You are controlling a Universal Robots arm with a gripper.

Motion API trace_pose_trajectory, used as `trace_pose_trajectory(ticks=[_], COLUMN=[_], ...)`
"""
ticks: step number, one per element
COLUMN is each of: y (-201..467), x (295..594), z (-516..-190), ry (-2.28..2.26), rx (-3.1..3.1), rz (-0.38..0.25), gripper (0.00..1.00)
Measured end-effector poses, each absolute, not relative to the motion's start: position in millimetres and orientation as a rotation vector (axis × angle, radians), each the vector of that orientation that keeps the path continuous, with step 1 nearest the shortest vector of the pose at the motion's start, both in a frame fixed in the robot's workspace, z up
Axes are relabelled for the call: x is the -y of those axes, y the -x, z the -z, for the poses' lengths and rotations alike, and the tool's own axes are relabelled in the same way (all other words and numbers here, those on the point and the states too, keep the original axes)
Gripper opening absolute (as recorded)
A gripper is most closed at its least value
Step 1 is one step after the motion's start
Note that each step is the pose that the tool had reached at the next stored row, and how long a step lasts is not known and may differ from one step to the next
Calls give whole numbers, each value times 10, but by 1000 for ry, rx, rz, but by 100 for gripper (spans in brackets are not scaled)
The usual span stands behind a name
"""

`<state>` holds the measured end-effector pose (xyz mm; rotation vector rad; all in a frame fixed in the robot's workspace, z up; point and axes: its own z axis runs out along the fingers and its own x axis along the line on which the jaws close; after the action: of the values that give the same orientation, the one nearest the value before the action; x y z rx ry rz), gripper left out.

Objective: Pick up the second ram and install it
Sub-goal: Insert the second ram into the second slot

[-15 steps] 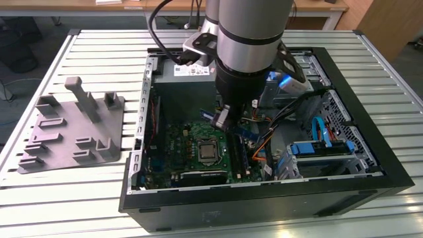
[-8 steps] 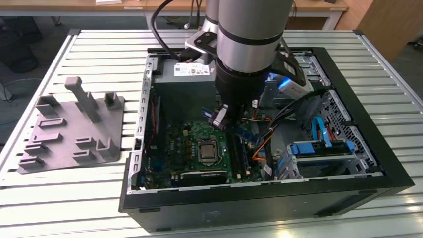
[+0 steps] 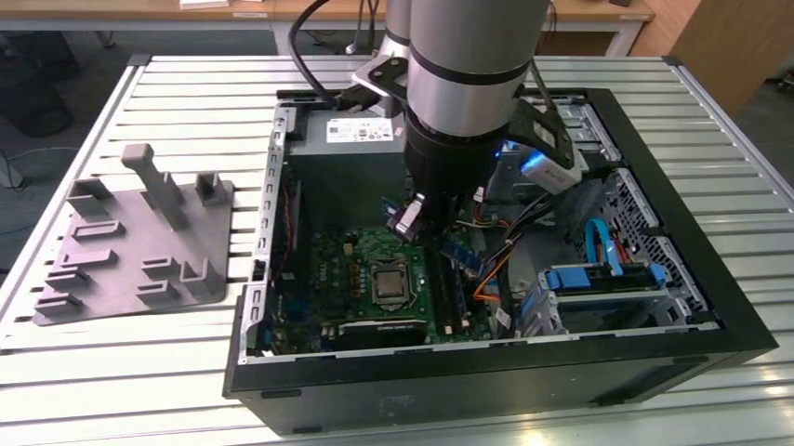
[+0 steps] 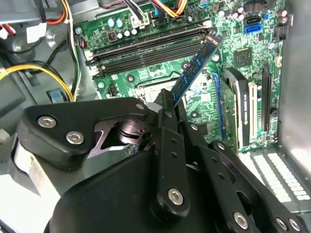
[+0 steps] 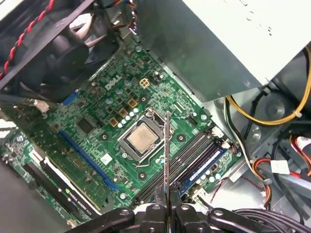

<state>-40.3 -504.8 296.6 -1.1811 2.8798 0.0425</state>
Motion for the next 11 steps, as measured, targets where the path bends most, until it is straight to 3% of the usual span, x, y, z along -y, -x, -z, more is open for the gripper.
trace_pose_trajectory(ticks=[11], y=[403], x=[5048], z=[-2960], ry=[999], rx=[-2946], rz=[-39], gripper=[14])
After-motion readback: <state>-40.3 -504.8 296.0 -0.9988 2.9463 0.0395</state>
